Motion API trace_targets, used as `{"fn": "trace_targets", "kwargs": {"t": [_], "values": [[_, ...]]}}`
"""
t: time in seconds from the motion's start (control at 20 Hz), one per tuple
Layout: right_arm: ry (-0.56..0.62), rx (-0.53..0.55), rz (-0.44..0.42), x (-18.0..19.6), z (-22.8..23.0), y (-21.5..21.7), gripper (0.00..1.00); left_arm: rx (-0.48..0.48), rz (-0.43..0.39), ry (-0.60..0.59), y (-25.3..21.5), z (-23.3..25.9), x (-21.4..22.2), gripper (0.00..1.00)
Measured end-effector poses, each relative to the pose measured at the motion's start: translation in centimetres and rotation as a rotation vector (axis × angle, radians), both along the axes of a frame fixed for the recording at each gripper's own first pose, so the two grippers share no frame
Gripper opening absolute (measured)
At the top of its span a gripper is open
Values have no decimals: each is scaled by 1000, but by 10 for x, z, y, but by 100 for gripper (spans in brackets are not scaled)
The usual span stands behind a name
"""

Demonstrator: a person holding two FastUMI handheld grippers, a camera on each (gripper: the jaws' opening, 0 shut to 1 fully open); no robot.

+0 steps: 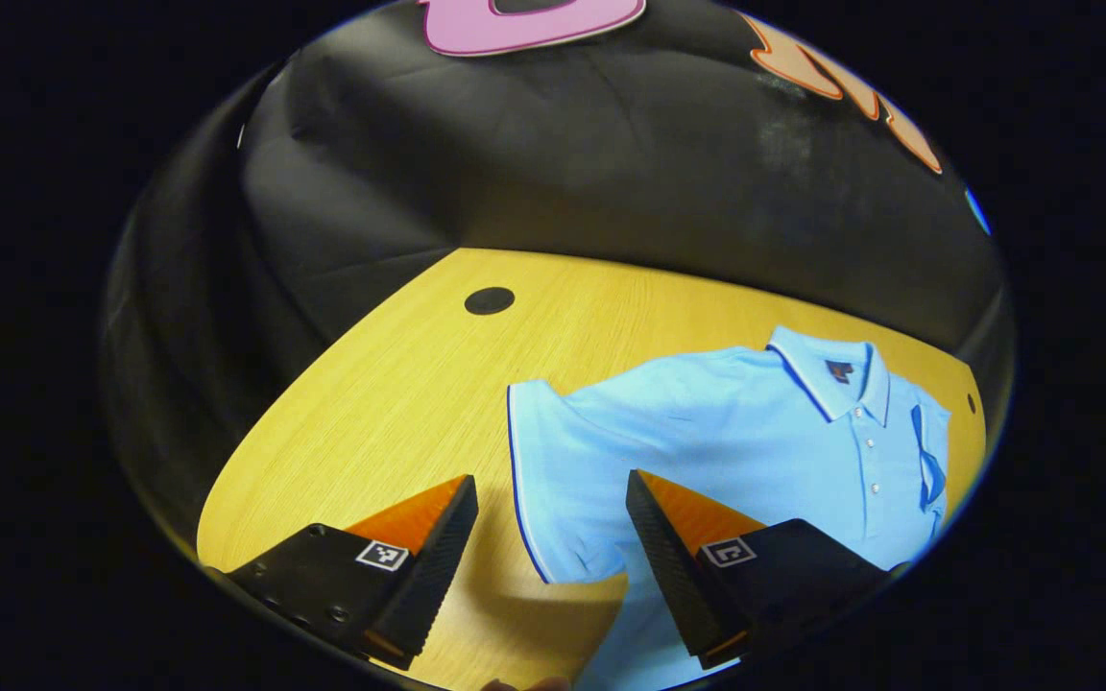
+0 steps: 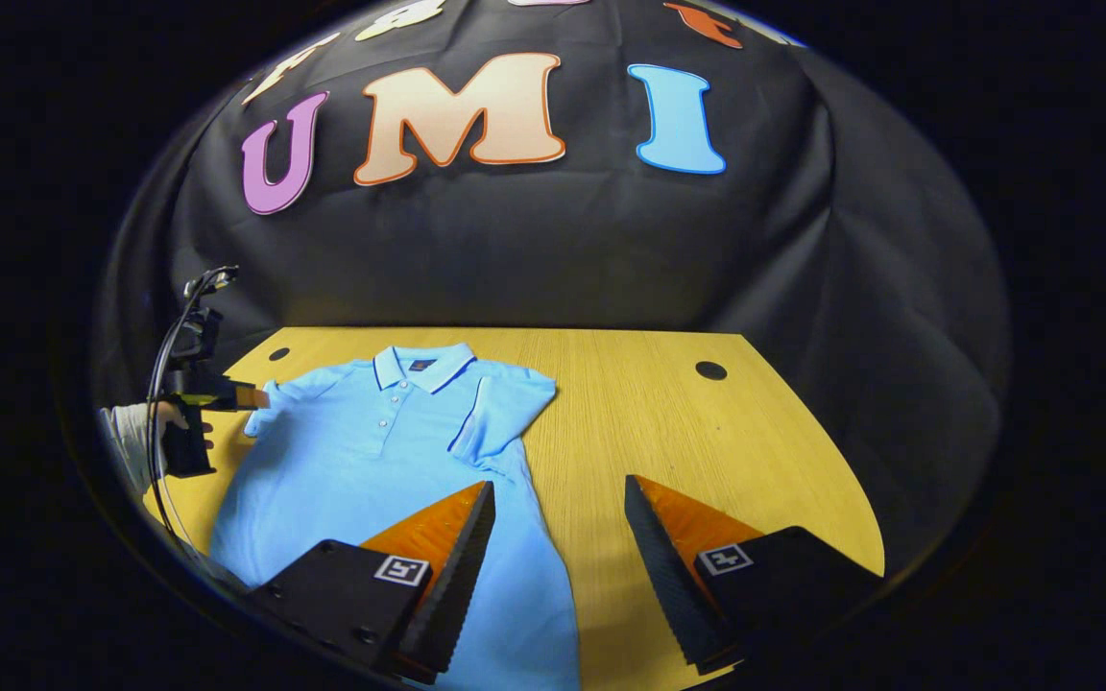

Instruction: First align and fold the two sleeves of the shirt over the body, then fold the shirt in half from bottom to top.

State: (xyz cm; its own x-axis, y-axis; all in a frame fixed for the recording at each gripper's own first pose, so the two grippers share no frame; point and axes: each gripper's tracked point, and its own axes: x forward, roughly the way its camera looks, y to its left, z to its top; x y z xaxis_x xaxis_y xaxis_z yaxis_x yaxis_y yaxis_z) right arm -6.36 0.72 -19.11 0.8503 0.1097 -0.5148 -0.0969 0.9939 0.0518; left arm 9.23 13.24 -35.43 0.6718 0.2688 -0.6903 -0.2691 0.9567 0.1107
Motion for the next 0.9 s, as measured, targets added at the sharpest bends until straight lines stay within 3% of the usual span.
{"fn": "trace_targets", "kwargs": {"t": [0.05, 0.1, 0.2, 0.25, 0.3, 0.35, 0.4, 0.55, 0.6, 0.9], "values": [[-1, -5, 5, -4, 1, 4, 86, -6, -4, 20, 0, -7, 1, 94], [0, -10, 9, -7, 0, 7, 78, -16, -11, 26, -3, -7, 1, 94], [5, -22, 7, -11, -1, 11, 78, -10, -38, 26, -4, -6, 5, 93], [6, -28, 3, -12, 0, 12, 86, -13, -45, 26, -6, -5, 6, 92], [8, -33, 0, -13, -1, 13, 86, -41, -55, 21, -11, -7, 8, 91], [8, -33, -2, -13, 0, 15, 78, -74, -66, 15, -21, -8, 10, 79], [7, -33, -3, -12, 0, 17, 78, -87, -74, 11, -26, -7, 12, 68], [6, -37, -9, -13, 3, 18, 86, -98, -93, 17, -32, -11, 15, 5], [4, -33, -13, -13, 3, 19, 86, -89, -93, 19, -32, -12, 14, 0], [1, -43, -15, -18, 8, 23, 86, -109, -186, -4, -69, 8, 22, 0]]}}
